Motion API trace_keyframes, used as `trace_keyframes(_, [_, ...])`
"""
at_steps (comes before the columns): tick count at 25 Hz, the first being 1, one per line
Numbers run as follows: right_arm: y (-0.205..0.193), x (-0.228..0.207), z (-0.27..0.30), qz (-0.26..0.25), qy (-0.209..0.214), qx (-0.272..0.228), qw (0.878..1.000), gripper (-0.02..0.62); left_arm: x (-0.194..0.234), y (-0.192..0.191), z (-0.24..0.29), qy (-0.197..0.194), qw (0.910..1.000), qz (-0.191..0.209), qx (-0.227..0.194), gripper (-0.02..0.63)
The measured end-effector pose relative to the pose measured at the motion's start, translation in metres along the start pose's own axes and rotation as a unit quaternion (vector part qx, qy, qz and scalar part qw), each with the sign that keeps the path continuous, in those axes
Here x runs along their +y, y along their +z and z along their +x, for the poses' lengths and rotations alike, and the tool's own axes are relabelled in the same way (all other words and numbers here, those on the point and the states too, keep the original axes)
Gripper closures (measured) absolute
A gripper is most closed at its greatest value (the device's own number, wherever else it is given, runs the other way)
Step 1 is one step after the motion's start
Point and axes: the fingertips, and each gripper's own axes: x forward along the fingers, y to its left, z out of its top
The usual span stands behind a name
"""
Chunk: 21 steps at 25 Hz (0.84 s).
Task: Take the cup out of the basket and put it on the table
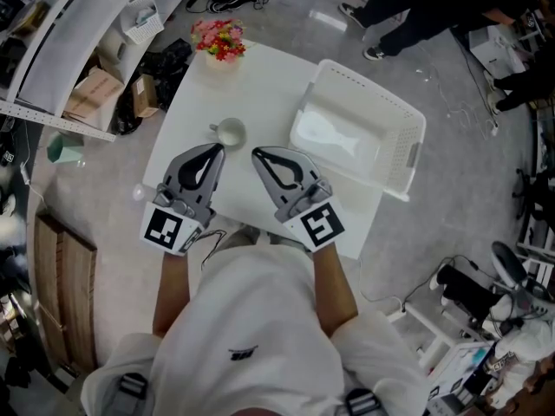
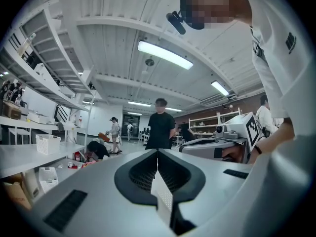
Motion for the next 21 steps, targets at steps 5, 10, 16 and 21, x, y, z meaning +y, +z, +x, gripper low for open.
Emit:
trace_keyframes(5, [-0.0047,-0.0033,-0.0011,-0.002,-0.002,0.010,1.000,0.588,-0.0017,-0.0005,0.0018,-0.002,1.0000,0.003,0.004,0.594])
trace_keyframes(10, [-0.0077,-0.0064,-0.0036,-0.003,-0.005,0.011,1.000,0.588,-0.0032,-0.0015,0.0035,-0.002,1.0000,0.003,0.004,0.594])
trace_keyframes(16, [-0.0064,-0.0089,-0.0043,-0.008,-0.007,0.011,1.000,0.588,-0.0036,-0.0004,0.0045,-0.002,1.0000,0.004,0.004,0.595])
trace_keyframes(21, [-0.0109,-0.0079,-0.0050,-0.013,-0.005,0.021,1.000,0.588,-0.0036,-0.0035,0.0039,-0.001,1.0000,0.004,0.007,0.595])
